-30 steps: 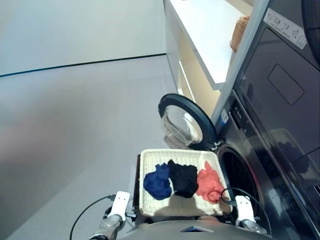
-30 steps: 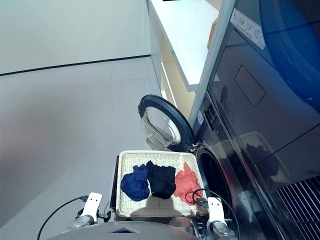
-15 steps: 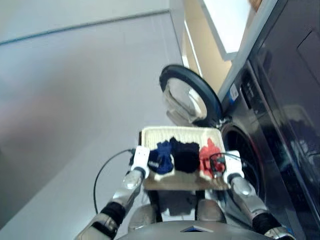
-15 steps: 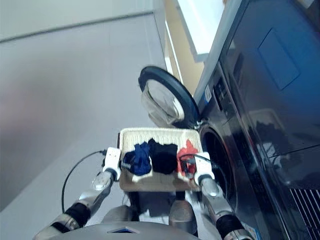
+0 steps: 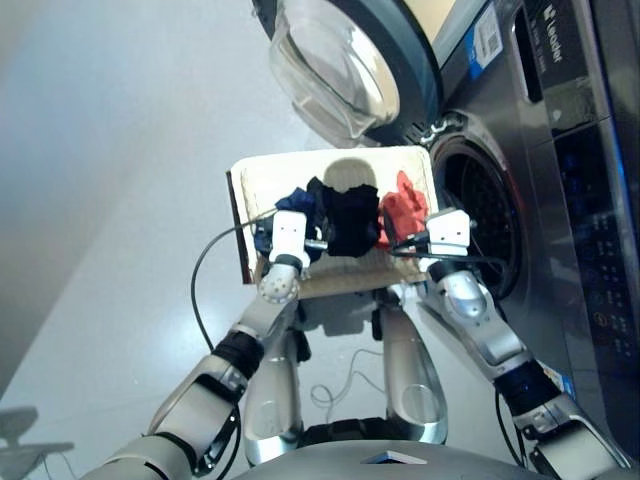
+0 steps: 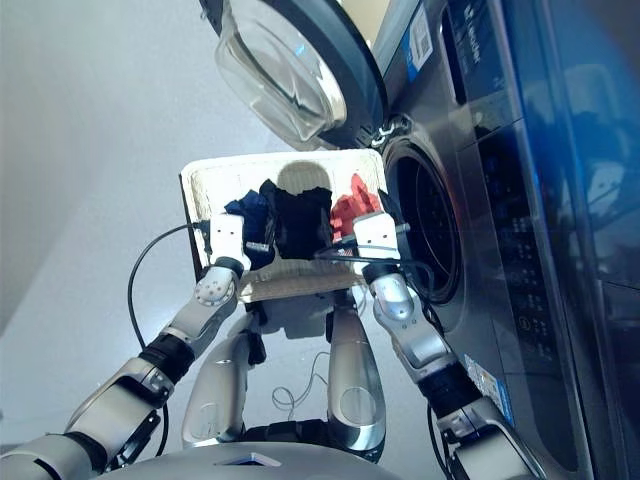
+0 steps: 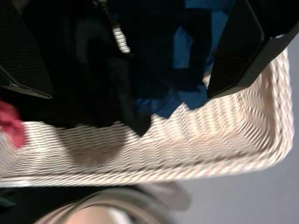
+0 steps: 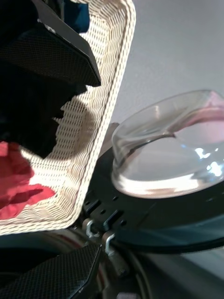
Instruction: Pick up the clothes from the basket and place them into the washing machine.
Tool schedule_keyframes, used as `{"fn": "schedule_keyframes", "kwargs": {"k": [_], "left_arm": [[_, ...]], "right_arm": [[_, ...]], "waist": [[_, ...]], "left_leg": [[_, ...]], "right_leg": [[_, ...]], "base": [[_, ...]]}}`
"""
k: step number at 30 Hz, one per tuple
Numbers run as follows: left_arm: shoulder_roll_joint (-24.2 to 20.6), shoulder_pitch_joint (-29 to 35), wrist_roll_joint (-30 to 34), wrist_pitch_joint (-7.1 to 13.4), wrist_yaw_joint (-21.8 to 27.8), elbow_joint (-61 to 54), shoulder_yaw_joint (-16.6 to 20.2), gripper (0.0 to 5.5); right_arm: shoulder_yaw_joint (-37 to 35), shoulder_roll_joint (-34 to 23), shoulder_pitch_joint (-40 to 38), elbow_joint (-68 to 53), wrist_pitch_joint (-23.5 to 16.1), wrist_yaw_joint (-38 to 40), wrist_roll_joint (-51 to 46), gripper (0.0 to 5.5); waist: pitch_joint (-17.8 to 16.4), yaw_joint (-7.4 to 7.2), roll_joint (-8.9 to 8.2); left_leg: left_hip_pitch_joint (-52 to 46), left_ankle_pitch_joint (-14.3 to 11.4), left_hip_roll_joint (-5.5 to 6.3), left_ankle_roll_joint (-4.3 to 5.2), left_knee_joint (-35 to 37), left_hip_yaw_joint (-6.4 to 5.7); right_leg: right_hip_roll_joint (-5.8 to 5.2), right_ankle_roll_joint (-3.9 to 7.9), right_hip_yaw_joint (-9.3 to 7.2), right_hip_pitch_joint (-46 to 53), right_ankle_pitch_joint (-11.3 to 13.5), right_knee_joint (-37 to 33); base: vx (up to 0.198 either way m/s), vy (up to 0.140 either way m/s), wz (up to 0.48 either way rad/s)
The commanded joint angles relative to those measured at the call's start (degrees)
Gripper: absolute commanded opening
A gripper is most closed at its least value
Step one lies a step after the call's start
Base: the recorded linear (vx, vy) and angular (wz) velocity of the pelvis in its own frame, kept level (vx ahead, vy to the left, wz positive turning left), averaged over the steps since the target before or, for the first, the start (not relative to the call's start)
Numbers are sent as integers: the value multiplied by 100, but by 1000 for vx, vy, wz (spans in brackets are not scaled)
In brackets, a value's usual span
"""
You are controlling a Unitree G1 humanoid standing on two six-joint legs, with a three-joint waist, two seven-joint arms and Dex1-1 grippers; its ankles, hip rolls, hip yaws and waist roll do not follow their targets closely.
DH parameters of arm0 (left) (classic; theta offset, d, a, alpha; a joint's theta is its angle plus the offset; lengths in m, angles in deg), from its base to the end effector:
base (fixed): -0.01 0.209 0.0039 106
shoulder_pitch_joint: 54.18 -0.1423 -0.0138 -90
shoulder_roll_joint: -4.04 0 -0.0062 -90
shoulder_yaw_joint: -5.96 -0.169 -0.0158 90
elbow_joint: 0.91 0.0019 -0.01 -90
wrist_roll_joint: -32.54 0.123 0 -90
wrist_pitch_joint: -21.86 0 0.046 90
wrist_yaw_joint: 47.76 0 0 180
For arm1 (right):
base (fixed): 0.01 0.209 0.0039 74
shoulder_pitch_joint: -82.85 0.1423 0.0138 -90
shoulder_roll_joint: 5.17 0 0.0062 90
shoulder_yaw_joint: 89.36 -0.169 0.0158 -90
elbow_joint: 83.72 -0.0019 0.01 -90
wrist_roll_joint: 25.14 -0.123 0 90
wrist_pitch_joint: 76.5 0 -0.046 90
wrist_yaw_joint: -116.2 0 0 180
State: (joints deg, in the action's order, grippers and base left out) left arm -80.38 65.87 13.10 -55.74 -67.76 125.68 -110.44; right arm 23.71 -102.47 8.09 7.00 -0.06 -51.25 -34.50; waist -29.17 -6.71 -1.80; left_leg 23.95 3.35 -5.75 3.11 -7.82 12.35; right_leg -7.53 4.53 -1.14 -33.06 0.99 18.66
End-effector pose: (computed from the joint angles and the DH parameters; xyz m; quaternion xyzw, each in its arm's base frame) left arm 0.2610 0.1051 0.0613 0.0352 -0.0038 -0.0248 0.9991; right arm 0.2184 -0.1365 0.1032 -0.0995 -0.1922 0.1193 0.9690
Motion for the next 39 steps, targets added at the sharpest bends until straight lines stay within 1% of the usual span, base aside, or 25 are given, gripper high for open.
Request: {"fn": "schedule_keyframes", "kwargs": {"k": [1, 2, 4, 5, 6, 8, 9, 11, 14, 15, 16, 19, 20, 22, 24, 26, 29, 36, 37, 38, 39], "left_arm": [[44, 75, -110, 253, -244, 99, 178, 550], [33, 220, -99, 221, -365, 232, 259, 550], [44, 429, -186, 226, -527, 458, 363, 550], [44, 429, -186, 226, -527, 458, 363, 550], [0, 629, -290, 240, -624, 635, 510, 550], [-65, 837, -369, 268, -744, 792, 682, 550], [-106, 920, -366, 279, -796, 860, 723, 550], [-140, 1108, -406, 316, -869, 959, 812, 550], [-231, 1275, -543, 377, -899, 989, 896, 550], [-353, 1430, -622, 396, -921, 1092, 1014, 550], [-386, 1513, -681, 411, -937, 1157, 1090, 550], [-501, 1726, -820, 445, -936, 1277, 1226, 550], [-501, 1726, -820, 445, -936, 1277, 1226, 550], [-547, 1937, -867, 461, -958, 1398, 1258, 550], [-561, 2068, -931, 479, -984, 1530, 1296, 550], [-561, 2169, -1036, 496, -984, 1633, 1352, 550], [-575, 2252, -1170, 521, -993, 1730, 1419, 550], [-654, 2430, -1195, 500, -973, 1924, 1424, 550], [-654, 2435, -1190, 497, -940, 1945, 1413, 75], [-643, 2428, -1183, 507, -948, 1927, 1413, 0], [-627, 2420, -1175, 504, -939, 1902, 1401, 0]], "right_arm": [[31, 12, -81, -926, -576, 141, -30, 550], [24, 0, -104, -1064, -637, 147, -177, 550], [72, -11, -50, -1159, -670, 210, -216, 550], [72, -12, -50, -1159, -670, 210, -216, 550], [107, -7, -30, -1236, -729, 249, -232, 550], [135, 19, 6, -1290, -784, 301, -221, 550], [139, 26, 6, -1293, -805, 330, -192, 550], [179, -9, 73, -1160, -784, 445, 63, 550], [207, 23, 144, -1043, -826, 542, 164, 550], [239, 59, 205, -1001, -860, 562, 178, 550], [255, 70, 233, -991, -879, 566, 187, 550], [291, 80, 277, -989, -926, 543, 176, 550], [291, 80, 277, -989, -926, 543, 176, 550], [296, 46, 289, -1015, -946, 543, 198, 550], [312, 48, 319, -1002, -963, 532, 194, 550], [297, 42, 346, -982, -972, 558, 205, 550], [263, 36, 384, -915, -979, 631, 209, 550], [229, -10, 396, -907, -1024, 576, 90, 550], [233, -13, 389, -907, -1024, 548, 72, 550], [238, -28, 384, -908, -1027, 532, 65, 550], [238, -44, 384, -908, -1022, 511, 61, 550]], "waist": [[134, -169, -166], [84, -186, -191], [38, -206, -198], [40, -206, -197], [3, -233, -222], [-43, -279, -220], [-41, -290, -202], [-61, -311, -154], [-62, -328, -119], [-62, -337, -109], [-62, -343, -111], [-62, -377, -118], [-62, -378, -118], [-63, -402, -117], [-63, -417, -119], [-63, -423, -123], [-63, -425, -117], [-63, -444, -134], [-62, -447, -130], [-62, -446, -130], [-62, -442, -126]], "left_leg": [[445, -786, -238, 67, -1311, -287], [699, -819, -281, 86, -1487, -336], [997, -852, -311, 111, -1669, -407], [1000, -852, -311, 111, -1670, -408], [1270, -872, -345, 132, -1818, -455], [1550, -890, -358, 137, -1972, -486], [1666, -881, -363, 143, -2006, -489], [1870, -879, -357, 152, -2077, -535], [2070, -886, -362, 149, -2152, -539], [2197, -888, -384, 150, -2182, -526], [2293, -894, -390, 153, -2254, -520], [2491, -904, -397, 156, -2317, -526], [2493, -904, -397, 156, -2318, -526], [2667, -906, -404, 176, -2379, -549], [2755, -913, -409, 173, -2402, -522], [2842, -911, -420, 176, -2438, -523], [2909, -897, -427, 177, -2441, -514], [2963, -865, -431, 184, -2403, -531], [2945, -855, -431, 182, -2376, -523], [2932, -852, -426, 180, -2361, -523], [2919, -847, -418, 180, -2348, -524]], "right_leg": [[209, 174, 28, 49, -21, 51], [225, 156, 4, -174, -58, 202], [228, 142, -37, -412, -104, 332], [228, 142, -38, -414, -104, 332], [238, 147, -56, -640, -102, 431], [236, 151, -64, -900, -89, 535], [231, 153, -71, -1007, -86, 549], [218, 158, -74, -1205, -92, 619], [221, 158, -46, -1427, -81, 689], [235, 156, -11, -1587, -84, 740], [226, 155, -8, -1675, -90, 782], [235, 157, 5, -1867, -94, 834], [235, 157, 4, -1868, -94, 835], [225, 163, 27, -2021, -84, 852], [235, 174, 49, -2128, -58, 854], [239, 172, 67, -2222, -52, 869], [241, 173, 57, -2275, -48, 867], [226, 188, 68, -2322, -8, 795], [223, 189, 62, -2324, -3, 793], [223, 188, 62, -2322, 3, 788], [224, 189, 66, -2308, 14, 766]], "base": [[-86, -40, 83], [-89, -47, 102], [-92, -49, 131], [-82, -49, 65], [-80, -41, -8], [-87, -31, 28], [-55, -14, 121], [0, 0, 0], [0, 0, 0], [0, 0, 0], [0, 0, 0], [0, 0, 0], [0, 0, 0], [0, 0, 0], [0, 0, 0], [0, 0, 0], [0, 0, 0], [0, 0, 0], [0, 0, 0], [0, 0, 0], [0, 0, 0]]}}
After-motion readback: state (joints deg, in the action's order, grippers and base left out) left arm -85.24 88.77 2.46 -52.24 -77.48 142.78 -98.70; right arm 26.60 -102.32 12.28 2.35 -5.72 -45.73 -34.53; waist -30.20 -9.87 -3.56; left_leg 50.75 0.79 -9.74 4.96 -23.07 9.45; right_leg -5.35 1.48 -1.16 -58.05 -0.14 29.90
